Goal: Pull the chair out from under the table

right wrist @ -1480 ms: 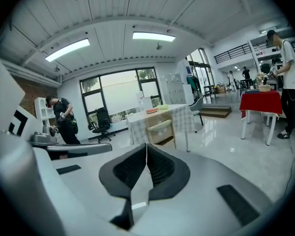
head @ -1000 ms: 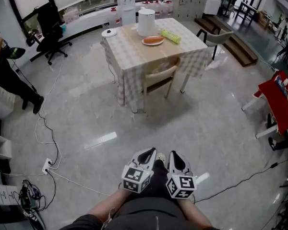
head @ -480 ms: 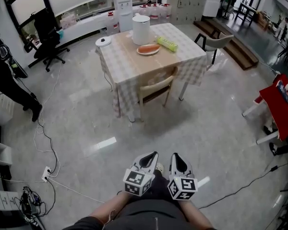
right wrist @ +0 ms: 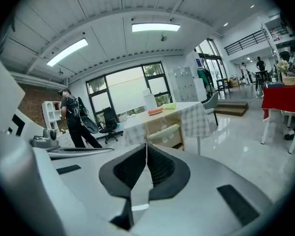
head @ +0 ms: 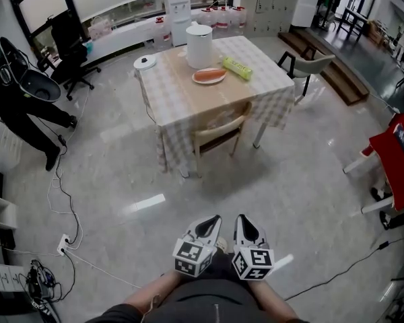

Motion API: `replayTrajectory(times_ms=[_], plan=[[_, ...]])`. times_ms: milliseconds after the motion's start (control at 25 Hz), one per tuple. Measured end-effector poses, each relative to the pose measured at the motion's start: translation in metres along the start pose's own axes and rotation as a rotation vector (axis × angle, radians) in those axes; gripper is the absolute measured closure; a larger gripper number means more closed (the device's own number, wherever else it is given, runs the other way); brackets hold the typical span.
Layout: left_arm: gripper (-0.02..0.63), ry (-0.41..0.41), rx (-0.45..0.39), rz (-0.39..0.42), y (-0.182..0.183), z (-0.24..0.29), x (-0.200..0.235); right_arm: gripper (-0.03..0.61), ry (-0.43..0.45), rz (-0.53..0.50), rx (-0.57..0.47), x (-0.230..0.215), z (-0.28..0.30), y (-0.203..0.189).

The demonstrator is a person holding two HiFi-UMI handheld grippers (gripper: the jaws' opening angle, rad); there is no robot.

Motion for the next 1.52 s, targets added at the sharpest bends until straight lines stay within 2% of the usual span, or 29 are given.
replayTrajectory(times_ms=[560, 840, 1520], plan=[[0.604, 0.028, -0.022, -0.014, 0.016, 0.042, 0.018, 0.566, 0.059, 0.005, 0.003, -0.023, 0.045, 0.019], [0.604, 0.043, -0.037, -0.059, 0.011, 0.056, 0.021, 0.566, 0.059, 0.012, 0.011, -0.04, 0.055, 0.018], [0.604, 0.079, -0.03, -0.067, 0.007, 0.044, 0.015, 0.566, 0.073, 0.063, 0.045, -0.041, 0.047, 0.006]])
Point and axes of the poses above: the fingertips, and each gripper's own axes: z forward along the fingers, x to its left, y out of its top, the point moved 2 cm from there along -z, backward along the fingers, and after that the axes turned 10 degrees about -y, right-handed, at the moved point
